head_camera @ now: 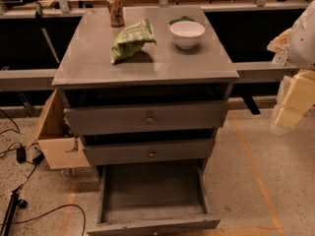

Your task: Place green jalapeno chip bag into bottom drawer

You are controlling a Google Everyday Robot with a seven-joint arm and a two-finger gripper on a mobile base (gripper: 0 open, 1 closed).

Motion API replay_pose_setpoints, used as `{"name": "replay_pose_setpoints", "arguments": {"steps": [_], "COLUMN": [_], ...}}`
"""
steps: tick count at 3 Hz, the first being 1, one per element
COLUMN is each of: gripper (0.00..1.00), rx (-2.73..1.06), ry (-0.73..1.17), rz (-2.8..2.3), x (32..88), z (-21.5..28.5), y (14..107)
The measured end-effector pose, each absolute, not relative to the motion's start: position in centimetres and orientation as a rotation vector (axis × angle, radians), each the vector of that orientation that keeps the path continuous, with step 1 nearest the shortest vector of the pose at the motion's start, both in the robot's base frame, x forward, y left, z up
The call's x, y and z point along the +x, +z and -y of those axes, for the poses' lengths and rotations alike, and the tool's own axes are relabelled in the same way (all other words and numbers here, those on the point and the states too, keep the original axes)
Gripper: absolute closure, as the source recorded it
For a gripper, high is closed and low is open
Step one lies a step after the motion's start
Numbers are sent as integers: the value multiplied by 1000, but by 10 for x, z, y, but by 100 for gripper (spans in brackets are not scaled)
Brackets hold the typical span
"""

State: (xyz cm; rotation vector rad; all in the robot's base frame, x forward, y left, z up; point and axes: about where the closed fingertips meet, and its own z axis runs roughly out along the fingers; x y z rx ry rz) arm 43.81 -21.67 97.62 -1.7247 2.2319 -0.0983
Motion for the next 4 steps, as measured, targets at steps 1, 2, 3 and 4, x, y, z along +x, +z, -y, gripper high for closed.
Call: {"name": "replay_pose_setpoints", "arguments": {"steps": [1,2,3,4], "gripper": [0,0,0,0], "rx": [-1723,-1624,-1398,-1188], "ry": [-102,-6,144,363], "rz": [-2227,-2145,-1975,-1821], "x": [439,474,557,635], "z": [216,210,208,176], "y": [977,979,993,998]}}
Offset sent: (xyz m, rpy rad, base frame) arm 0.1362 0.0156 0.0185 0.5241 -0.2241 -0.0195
